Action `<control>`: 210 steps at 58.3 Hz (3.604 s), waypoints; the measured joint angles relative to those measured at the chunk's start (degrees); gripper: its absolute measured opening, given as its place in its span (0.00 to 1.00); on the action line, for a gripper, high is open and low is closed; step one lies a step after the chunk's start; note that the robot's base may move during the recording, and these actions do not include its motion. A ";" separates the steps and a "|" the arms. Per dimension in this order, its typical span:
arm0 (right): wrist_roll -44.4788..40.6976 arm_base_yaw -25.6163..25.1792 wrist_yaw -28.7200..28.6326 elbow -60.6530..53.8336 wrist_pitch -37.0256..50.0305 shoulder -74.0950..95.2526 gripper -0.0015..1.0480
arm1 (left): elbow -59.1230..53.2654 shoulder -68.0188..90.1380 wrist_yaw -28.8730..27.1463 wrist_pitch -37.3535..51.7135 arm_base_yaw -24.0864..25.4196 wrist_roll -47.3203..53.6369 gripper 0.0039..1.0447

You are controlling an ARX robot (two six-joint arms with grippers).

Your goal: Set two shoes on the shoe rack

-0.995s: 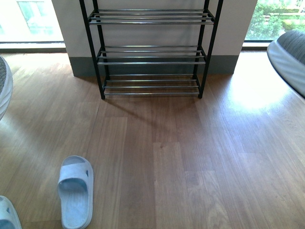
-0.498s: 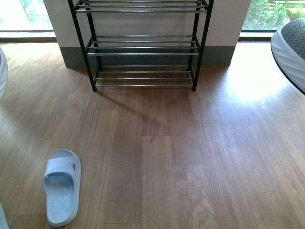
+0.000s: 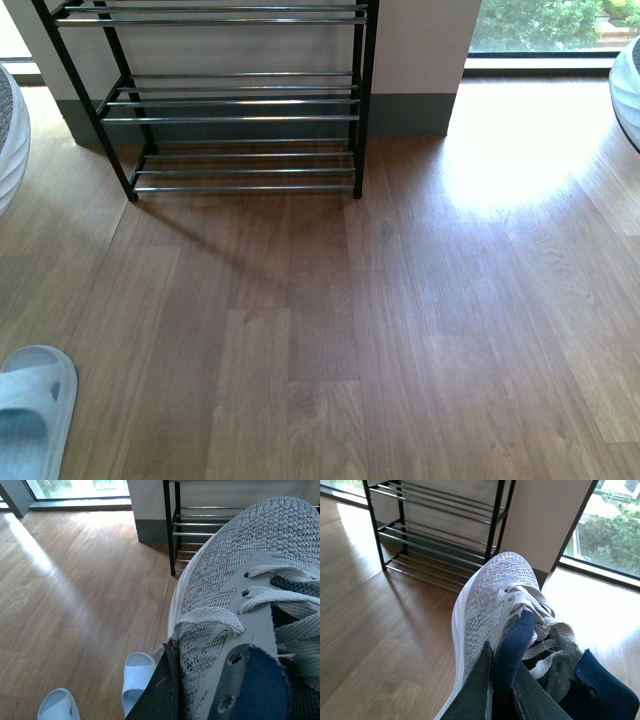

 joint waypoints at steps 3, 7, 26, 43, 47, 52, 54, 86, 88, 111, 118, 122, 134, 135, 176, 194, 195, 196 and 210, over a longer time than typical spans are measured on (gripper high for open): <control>0.00 0.00 -0.02 0.00 0.00 -0.02 0.01 | 0.00 -0.02 -0.20 0.00 0.00 0.00 0.01; 0.00 -0.07 0.02 0.00 0.00 -0.02 0.01 | 0.00 -0.02 -0.44 0.00 0.00 0.02 0.01; 0.00 -0.04 -0.22 0.00 0.00 0.00 0.01 | 0.00 0.00 -0.63 0.00 0.00 0.00 0.01; 0.00 -0.04 -0.17 0.00 0.00 0.00 0.01 | 0.00 0.02 -0.63 0.00 0.00 0.00 0.01; 0.00 -0.04 -0.20 0.00 0.00 0.00 0.01 | 0.00 0.00 -0.63 0.00 0.02 0.00 0.01; 0.00 -0.04 -0.20 0.00 0.00 0.00 0.01 | 0.00 0.00 -0.70 0.00 0.02 0.00 0.01; 0.00 -0.04 -0.20 0.00 0.00 0.00 0.01 | 0.00 0.02 -0.72 0.00 0.02 0.00 0.01; 0.00 0.04 -0.70 -0.04 0.00 0.15 0.01 | 0.00 0.02 -1.33 0.00 0.07 0.02 0.01; 0.02 0.07 -0.94 -0.15 0.00 0.15 0.01 | 0.00 -0.02 -1.31 0.00 0.07 0.00 0.01; 0.00 0.00 0.26 -0.17 0.00 0.11 0.01 | -0.02 0.04 -0.87 -0.04 0.07 0.00 0.01; 0.02 0.00 -0.20 -0.17 0.00 0.13 0.01 | -0.02 0.04 -0.61 -0.04 0.04 0.00 0.01; 0.02 0.04 -0.57 -0.17 0.00 0.11 0.01 | -0.02 0.04 -0.50 -0.04 0.04 -0.02 0.01; 0.02 0.04 -0.20 -0.17 0.00 0.13 0.01 | -0.02 0.04 -0.66 -0.04 0.04 0.00 0.01; 0.02 0.04 -0.11 -0.17 0.00 0.13 0.01 | -0.02 0.04 -0.61 -0.04 0.04 0.00 0.01; 7.04 4.57 1.40 -0.44 7.67 2.93 0.01 | -0.02 0.04 -0.52 -0.04 0.07 0.00 0.01; 18.80 27.98 19.54 13.03 21.38 28.94 0.01 | -0.02 0.04 -0.90 -0.04 0.02 0.00 0.01; 19.10 28.35 19.80 13.60 21.66 30.03 0.01 | -0.02 0.04 -0.87 -0.04 0.02 0.00 0.01; 19.54 29.07 20.26 14.75 21.99 32.20 0.01 | -0.02 0.04 -0.85 -0.04 0.00 0.00 0.01; 23.78 32.02 26.29 26.88 21.16 51.93 0.01 | -0.02 0.04 -0.68 -0.04 0.00 0.00 0.01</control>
